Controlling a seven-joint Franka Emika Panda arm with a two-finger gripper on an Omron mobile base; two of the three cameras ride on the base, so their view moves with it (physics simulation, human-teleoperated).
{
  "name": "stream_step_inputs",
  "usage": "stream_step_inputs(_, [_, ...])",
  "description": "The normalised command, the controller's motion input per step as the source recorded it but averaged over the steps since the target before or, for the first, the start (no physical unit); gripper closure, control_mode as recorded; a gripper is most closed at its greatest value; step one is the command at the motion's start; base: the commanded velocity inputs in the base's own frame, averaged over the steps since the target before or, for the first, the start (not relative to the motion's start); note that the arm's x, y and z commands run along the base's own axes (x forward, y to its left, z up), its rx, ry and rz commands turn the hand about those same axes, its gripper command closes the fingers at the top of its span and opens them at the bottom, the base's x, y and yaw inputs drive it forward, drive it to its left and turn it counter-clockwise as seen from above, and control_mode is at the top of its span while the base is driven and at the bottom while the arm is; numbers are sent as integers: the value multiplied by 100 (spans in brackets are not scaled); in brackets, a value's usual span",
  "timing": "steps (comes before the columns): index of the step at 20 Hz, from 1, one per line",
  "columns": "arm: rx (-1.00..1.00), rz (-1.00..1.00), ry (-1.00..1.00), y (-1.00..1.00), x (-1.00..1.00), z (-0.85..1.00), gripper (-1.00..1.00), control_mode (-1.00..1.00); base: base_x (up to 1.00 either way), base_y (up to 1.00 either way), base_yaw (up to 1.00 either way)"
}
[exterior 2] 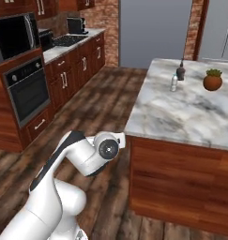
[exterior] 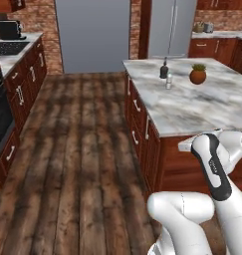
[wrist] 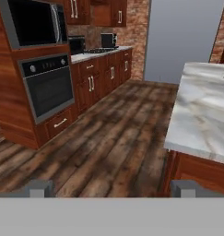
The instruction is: Move the drinks to the dining counter.
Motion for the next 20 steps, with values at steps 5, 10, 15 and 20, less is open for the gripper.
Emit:
stream_step_inputs(5, [0,0,0,0,0,0,-100,100,0,74,0])
stream_step_inputs(10, [0,0,0,0,0,0,-100,100,0,58,0])
stream_step_inputs(15, [0,0,0,0,0,0,-100,100,20,26,-12])
stream_step_inputs(20, [0,0,0,0,0,0,-100,100,44,13,-26])
